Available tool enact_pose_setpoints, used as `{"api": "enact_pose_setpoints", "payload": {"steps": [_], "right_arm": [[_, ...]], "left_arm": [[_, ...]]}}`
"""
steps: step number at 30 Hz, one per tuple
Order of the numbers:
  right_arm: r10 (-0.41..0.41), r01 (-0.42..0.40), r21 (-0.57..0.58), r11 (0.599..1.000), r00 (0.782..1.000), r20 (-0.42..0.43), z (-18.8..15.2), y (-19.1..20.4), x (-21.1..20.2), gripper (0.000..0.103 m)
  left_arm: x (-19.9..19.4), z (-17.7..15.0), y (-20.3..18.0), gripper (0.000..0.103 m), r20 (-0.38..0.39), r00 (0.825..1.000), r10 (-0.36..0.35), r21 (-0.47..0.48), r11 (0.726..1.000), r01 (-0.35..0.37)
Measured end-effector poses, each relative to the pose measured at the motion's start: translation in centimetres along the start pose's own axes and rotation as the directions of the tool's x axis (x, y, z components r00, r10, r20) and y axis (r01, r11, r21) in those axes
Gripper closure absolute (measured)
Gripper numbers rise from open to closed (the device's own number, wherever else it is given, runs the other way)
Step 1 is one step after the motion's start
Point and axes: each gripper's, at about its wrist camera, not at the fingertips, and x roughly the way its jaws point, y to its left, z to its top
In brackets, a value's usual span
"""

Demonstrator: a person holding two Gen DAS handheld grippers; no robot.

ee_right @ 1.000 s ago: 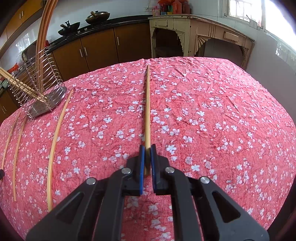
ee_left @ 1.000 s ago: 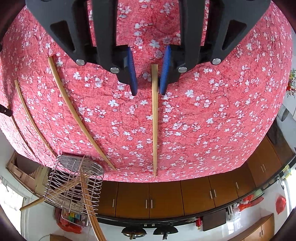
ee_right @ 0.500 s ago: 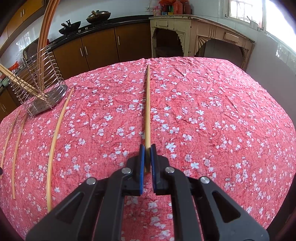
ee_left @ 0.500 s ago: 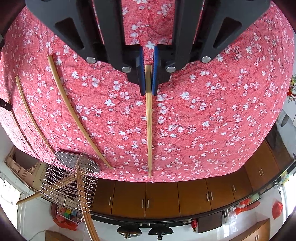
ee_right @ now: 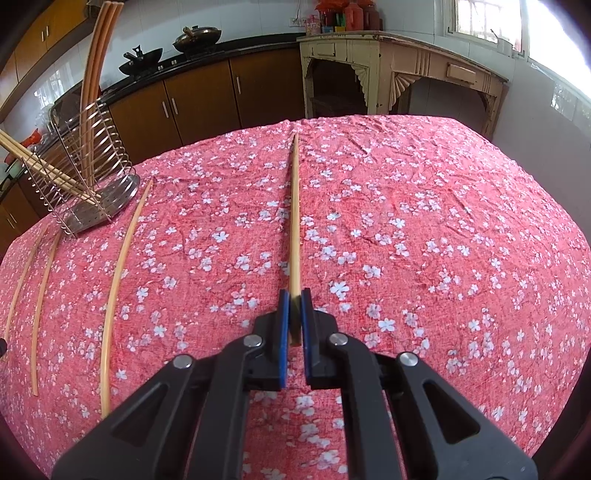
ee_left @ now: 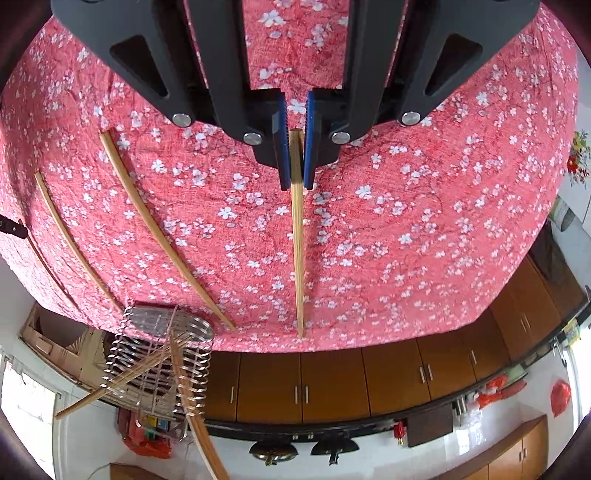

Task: Organize utensils
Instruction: 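Lift the chopstick with the left tool while the right tool lifts its chopstick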

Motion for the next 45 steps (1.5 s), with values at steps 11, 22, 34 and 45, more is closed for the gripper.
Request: {"api": "enact_pose_setpoints", "payload": {"steps": [11, 22, 34, 45], "right_arm": [[0.012, -0.009, -0.018, 1.0, 0.986, 0.165, 1.2, 0.2, -4.6, 0.095], [0.046, -0.038, -0.029, 0.999, 0.946, 0.32, 2.9, 0.7, -9.0, 0.095], [0.075, -0.067, -0.032, 0.997, 0.897, 0.435, 4.8, 0.9, -11.8, 0.095], [0.097, -0.09, -0.038, 0.995, 0.851, 0.516, 6.1, 1.4, -14.2, 0.095]], "left_arm": [[-4.9, 1.0, -0.1, 0.096, 0.236, 0.972, -0.009, 0.014, 1.0, 0.005], [-7.8, 2.5, 0.6, 0.096, 0.386, 0.923, -0.005, -0.045, 0.999, 0.025], [-10.1, 4.2, 1.7, 0.096, 0.498, 0.867, 0.006, -0.118, 0.991, 0.061], [-11.6, 5.2, 1.7, 0.096, 0.563, 0.826, 0.025, -0.13, 0.99, 0.059]]}}
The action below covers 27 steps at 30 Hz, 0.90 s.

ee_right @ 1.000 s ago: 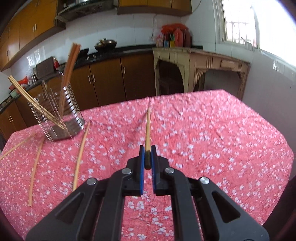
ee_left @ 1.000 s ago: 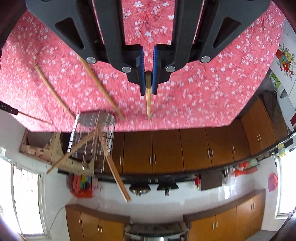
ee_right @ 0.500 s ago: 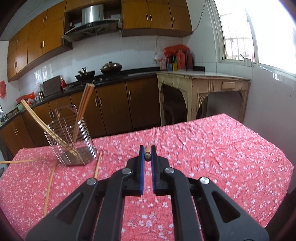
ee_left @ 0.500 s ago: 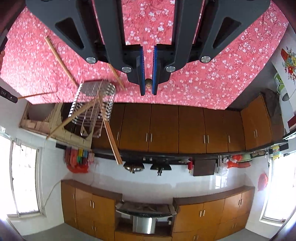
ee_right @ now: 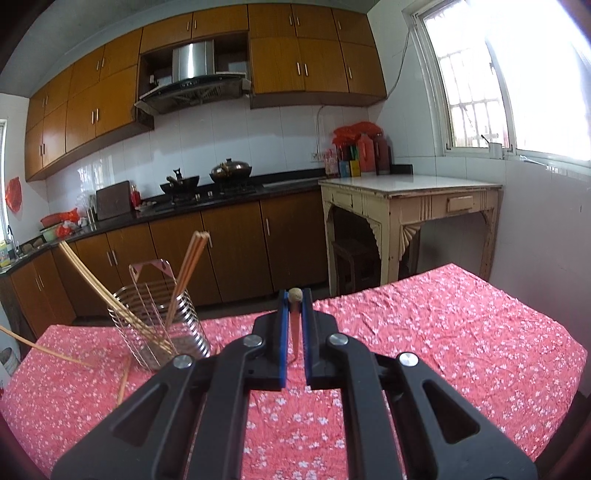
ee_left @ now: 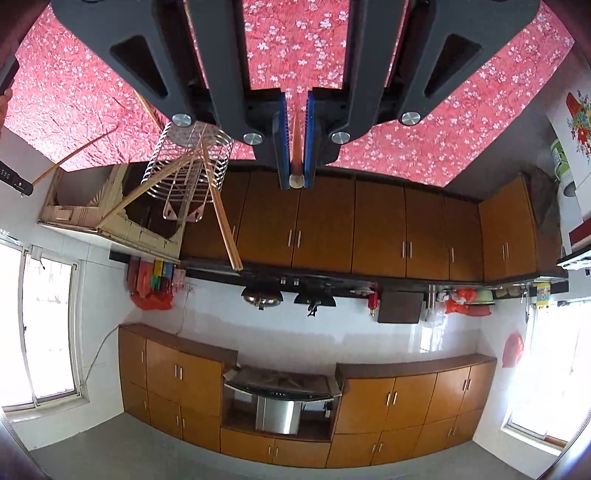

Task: Organize utensils
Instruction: 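Lift the chopstick with the left tool while the right tool lifts its chopstick, then lower the right tool's chopstick into the wire holder while the left tool lowers its own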

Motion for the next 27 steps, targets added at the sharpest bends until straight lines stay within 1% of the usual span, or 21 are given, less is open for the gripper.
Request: {"api": "enact_pose_setpoints", "payload": {"steps": [9, 20, 27], "right_arm": [[0.039, -0.04, 0.013, 0.999, 0.998, 0.056, 2.0, 0.5, -1.2, 0.095], [0.116, -0.119, 0.019, 0.993, 0.988, 0.102, 4.0, 1.6, -2.7, 0.095], [0.177, -0.181, 0.033, 0.983, 0.979, 0.103, 4.9, 2.1, -3.3, 0.095]], "left_arm": [[-0.5, 1.3, 0.2, 0.096, 0.043, 0.999, 0.009, -0.01, 1.0, -0.008], [-0.8, 2.7, -0.7, 0.096, 0.078, 0.997, -0.026, -0.012, 1.0, 0.027], [-0.7, 3.2, -0.9, 0.096, 0.083, 0.995, -0.051, -0.029, 0.998, 0.054]]}}
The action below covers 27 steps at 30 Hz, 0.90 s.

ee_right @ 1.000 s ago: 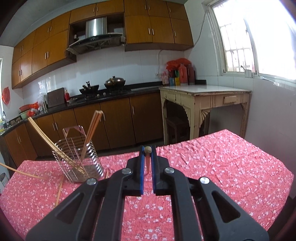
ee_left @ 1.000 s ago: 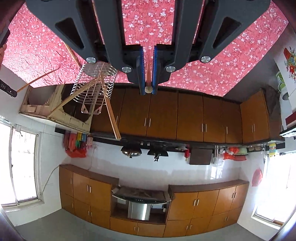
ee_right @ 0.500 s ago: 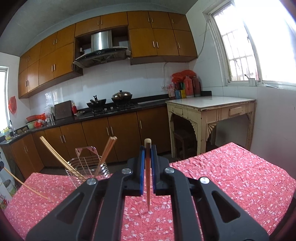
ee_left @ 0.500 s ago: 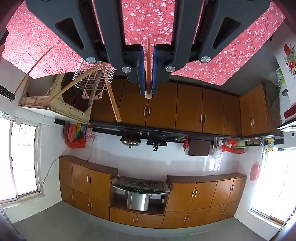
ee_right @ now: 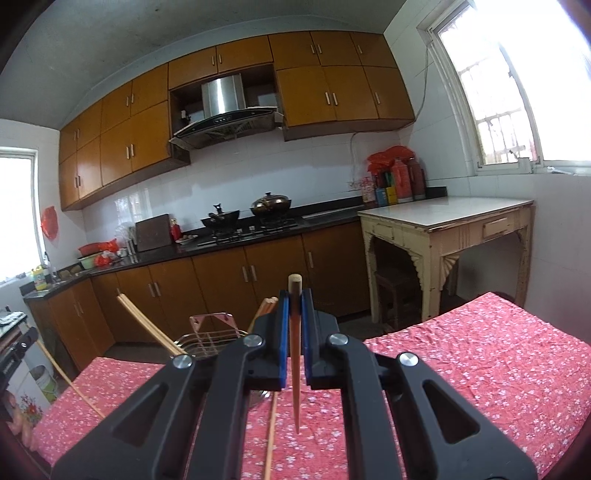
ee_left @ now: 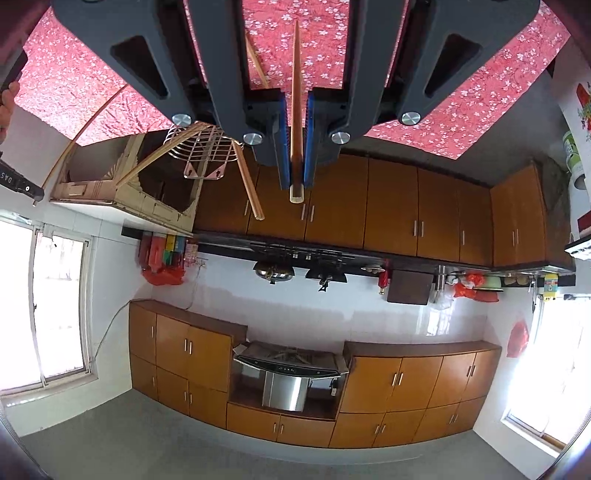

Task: Organize utensils
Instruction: 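Lower the right tool's chopstick into the wire holder while the left tool lowers its own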

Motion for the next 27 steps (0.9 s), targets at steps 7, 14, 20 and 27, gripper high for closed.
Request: {"api": "enact_pose_setpoints", "payload": {"steps": [7, 14, 20, 27], "right_arm": [[0.115, -0.115, 0.041, 0.992, 0.993, 0.008, 2.1, 1.2, -0.5, 0.095], [0.224, -0.228, 0.045, 0.973, 0.971, 0.083, 5.8, 4.3, -1.0, 0.095], [0.211, -0.215, 0.008, 0.977, 0.963, 0.167, 8.5, 7.0, 0.2, 0.096], [0.193, -0.194, -0.009, 0.981, 0.968, 0.158, 9.4, 8.5, 3.9, 0.095]], "left_arm": [[0.1, 2.4, -1.1, 0.096, 0.027, 0.998, -0.05, -0.029, 0.998, 0.05], [0.5, 7.2, -3.4, 0.096, 0.088, 0.987, -0.134, -0.073, 0.987, 0.14], [2.0, 10.4, -6.1, 0.096, 0.169, 0.978, -0.126, -0.052, 0.989, 0.136], [5.3, 11.2, -8.4, 0.096, 0.193, 0.977, -0.088, -0.056, 0.993, 0.101]]}}
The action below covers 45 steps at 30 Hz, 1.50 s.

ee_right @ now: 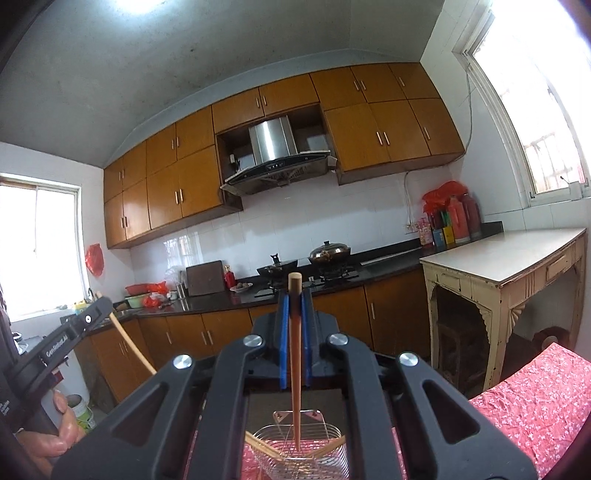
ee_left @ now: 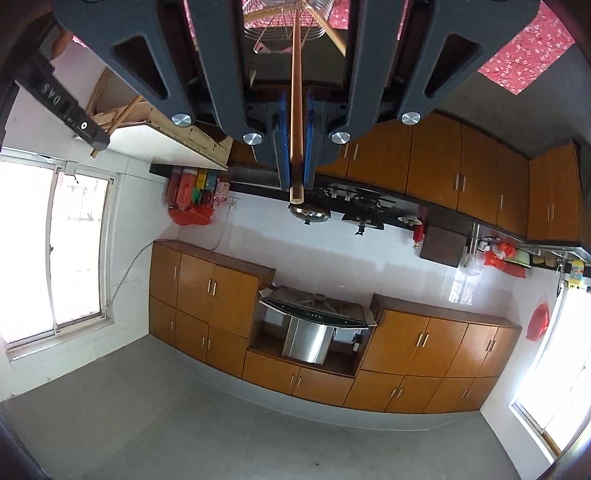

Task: Organize utensils
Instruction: 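Lower the right tool's chopstick into the wire holder while the left tool lowers its own, then open the right tool over the holder while the left tool opens too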

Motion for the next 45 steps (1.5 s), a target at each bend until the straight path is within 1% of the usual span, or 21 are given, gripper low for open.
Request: {"api": "enact_pose_setpoints", "payload": {"steps": [4, 11, 17, 22, 28, 35, 40, 42, 43, 44, 45], "right_arm": [[-0.006, 0.006, 0.003, 1.0, 1.0, -0.03, -0.2, -0.4, 2.6, 0.095], [0.0, 0.003, 0.041, 0.999, 0.997, -0.08, -1.3, -1.6, 6.2, 0.095], [0.002, 0.004, 0.04, 0.999, 0.988, -0.152, -3.3, -2.0, 10.2, 0.095], [0.0, 0.01, 0.048, 0.999, 0.979, -0.206, -5.1, -2.7, 12.7, 0.095], [0.006, 0.008, 0.053, 0.999, 0.969, -0.246, -6.7, -3.1, 14.1, 0.096], [0.023, -0.005, 0.067, 0.998, 0.966, -0.259, -7.4, -3.3, 14.2, 0.095], [0.015, 0.003, 0.066, 0.998, 0.963, -0.269, -7.5, -3.7, 14.3, 0.095], [0.004, 0.015, 0.065, 0.998, 0.961, -0.275, -7.6, -3.9, 14.4, 0.093], [-0.009, 0.026, 0.059, 0.998, 0.962, -0.274, -7.6, -3.9, 14.4, 0.09], [-0.02, 0.035, 0.051, 0.998, 0.962, -0.273, -7.6, -4.0, 14.3, 0.085], [-0.027, 0.041, 0.046, 0.998, 0.962, -0.271, -7.6, -4.1, 14.2, 0.074]], "left_arm": [[2.1, -0.8, -0.7, 0.096, -0.025, 1.0, 0.016, 0.019, 1.0, -0.015], [4.6, -2.5, -0.7, 0.096, -0.061, 0.998, 0.033, 0.029, 0.999, -0.031], [6.9, -4.2, -0.9, 0.096, -0.109, 0.993, 0.049, 0.036, 0.998, -0.045], [8.4, -5.5, -0.5, 0.096, -0.149, 0.987, 0.063, 0.037, 0.998, -0.058], [9.5, -6.7, -0.3, 0.096, -0.19, 0.979, 0.073, 0.04, 0.997, -0.066], [10.3, -7.3, -0.3, 0.096, -0.219, 0.972, 0.082, 0.039, 0.996, -0.075], [10.8, -7.2, -0.3, 0.096, -0.231, 0.969, 0.086, 0.039, 0.996, -0.079], [10.8, -7.2, -0.3, 0.096, -0.237, 0.967, 0.097, 0.053, 0.995, -0.087], [10.8, -7.2, -0.3, 0.096, -0.237, 0.966, 0.101, 0.052, 0.994, -0.091], [10.8, -7.1, -0.1, 0.095, -0.243, 0.965, 0.1, 0.048, 0.995, -0.091], [10.8, -6.9, -0.1, 0.095, -0.245, 0.964, 0.102, 0.046, 0.995, -0.094]]}}
